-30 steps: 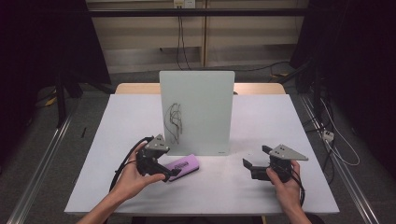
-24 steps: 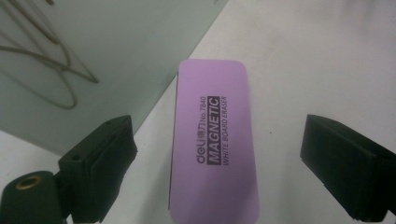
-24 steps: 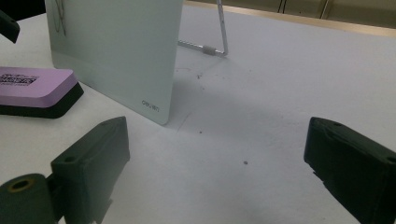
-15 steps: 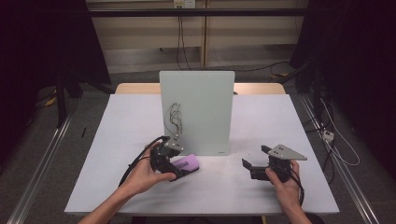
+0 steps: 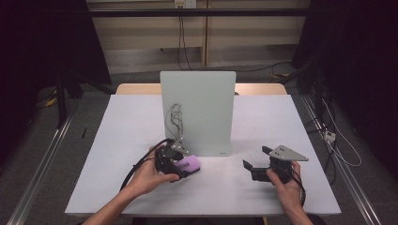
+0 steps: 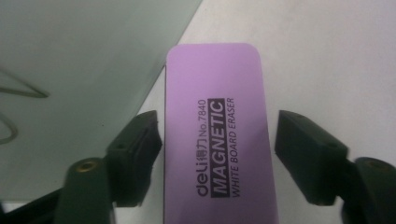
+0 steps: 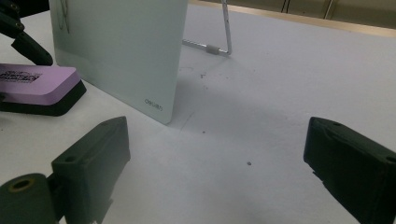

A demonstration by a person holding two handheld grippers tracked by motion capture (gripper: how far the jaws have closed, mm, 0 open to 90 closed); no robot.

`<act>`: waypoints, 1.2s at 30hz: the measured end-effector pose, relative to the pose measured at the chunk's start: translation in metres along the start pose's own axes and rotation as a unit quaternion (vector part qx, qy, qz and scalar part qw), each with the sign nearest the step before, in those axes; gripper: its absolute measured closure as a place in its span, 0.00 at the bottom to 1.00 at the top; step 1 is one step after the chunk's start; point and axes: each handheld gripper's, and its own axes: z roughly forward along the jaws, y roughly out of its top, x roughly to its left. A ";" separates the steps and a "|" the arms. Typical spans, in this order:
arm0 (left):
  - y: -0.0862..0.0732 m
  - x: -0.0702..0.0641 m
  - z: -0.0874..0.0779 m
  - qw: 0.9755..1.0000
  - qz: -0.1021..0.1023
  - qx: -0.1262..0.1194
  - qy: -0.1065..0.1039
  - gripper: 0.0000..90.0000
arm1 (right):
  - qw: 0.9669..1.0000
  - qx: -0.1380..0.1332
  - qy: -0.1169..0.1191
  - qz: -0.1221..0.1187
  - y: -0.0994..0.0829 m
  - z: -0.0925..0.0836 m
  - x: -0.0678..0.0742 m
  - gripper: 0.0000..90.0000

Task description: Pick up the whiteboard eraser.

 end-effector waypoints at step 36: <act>-0.001 -0.001 -0.007 1.000 0.017 -0.018 0.015 0.46 | 1.000 0.003 0.002 -0.002 0.000 0.002 0.000 0.08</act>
